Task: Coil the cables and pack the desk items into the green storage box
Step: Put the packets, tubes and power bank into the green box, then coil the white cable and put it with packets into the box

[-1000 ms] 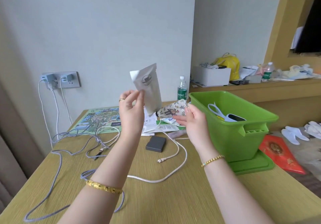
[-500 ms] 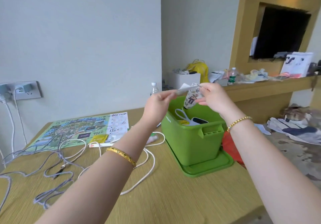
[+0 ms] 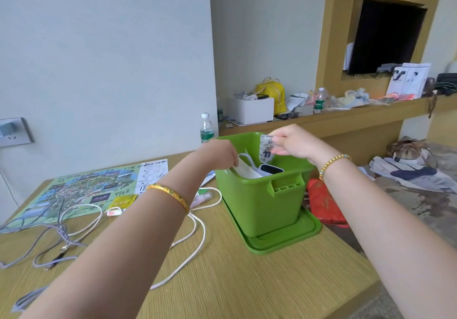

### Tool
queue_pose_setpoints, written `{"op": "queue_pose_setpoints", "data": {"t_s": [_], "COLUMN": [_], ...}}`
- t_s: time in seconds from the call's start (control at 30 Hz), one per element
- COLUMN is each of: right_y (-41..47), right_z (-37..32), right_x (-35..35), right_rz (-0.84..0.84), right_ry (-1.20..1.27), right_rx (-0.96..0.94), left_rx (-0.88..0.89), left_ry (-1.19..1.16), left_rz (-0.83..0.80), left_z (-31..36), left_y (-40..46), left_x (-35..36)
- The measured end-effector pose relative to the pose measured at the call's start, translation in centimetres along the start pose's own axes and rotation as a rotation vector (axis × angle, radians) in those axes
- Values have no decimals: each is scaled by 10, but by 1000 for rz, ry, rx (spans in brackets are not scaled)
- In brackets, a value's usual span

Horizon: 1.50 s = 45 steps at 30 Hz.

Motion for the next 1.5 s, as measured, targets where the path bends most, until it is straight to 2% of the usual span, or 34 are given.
{"op": "queue_pose_setpoints", "data": {"t_s": [0.1,0.17,0.23,0.33,0.4,0.5,0.6,0.7,0.83,0.93,1.07,1.2,1.23,1.33,1.43,1.5], "right_y": [4,6,10,16,18,20,21,22,26,30,27,2,-5,-12,-9,-3], "right_z": [5,3,1,0,3,14,11,6,14,10,-14,-69,-82,-99,-88,-70], "right_x": [0,-2,-1,4,9,16,18,19,31,38,47,72,85,140,201,238], "right_rz": [12,77,97,-11,-95,-202,-232,-229,-362,-404,-230,98,130,34,-77,-131], "right_ry": [-9,40,45,34,-186,-711,-913,-846,-870,-914,-851,-505,-439,-267,-158,-182], "right_rx": [-38,-109,-160,-156,-95,96,173,139,202,227,157,-211,-295,-422,-381,-312], "left_rx": [143,184,117,17,-49,-84,-90,-108,-105,-109,-60,-122,-136,-179,-243,-303], "left_ry": [-45,31,130,216,215,191,210,172,-34,-123,-303,-447,-465,-501,-453,-357], "left_rz": [-39,-239,-402,-430,-413,-406,-371,-224,146,272,458,465,455,424,356,286], "left_z": [30,48,52,45,39,36,34,27,6,-16,-51,-97,-107,-133,-157,-172], "left_y": [-3,-5,-1,3,4,4,8,10,3,-12,-48,-84,-92,-118,-144,-159], "left_x": [0,14,25,23,23,28,29,21,5,1,-2,6,11,32,64,88]}}
Point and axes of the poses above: each hand's wrist, its own y-axis towards the middle knuckle, its own x-axis out of the palm, z = x × y, the point moved 5 cm from there along y, towards the middle knuckle, and after that the axes turned 9 degrees about -z, right-handed, at the moved point
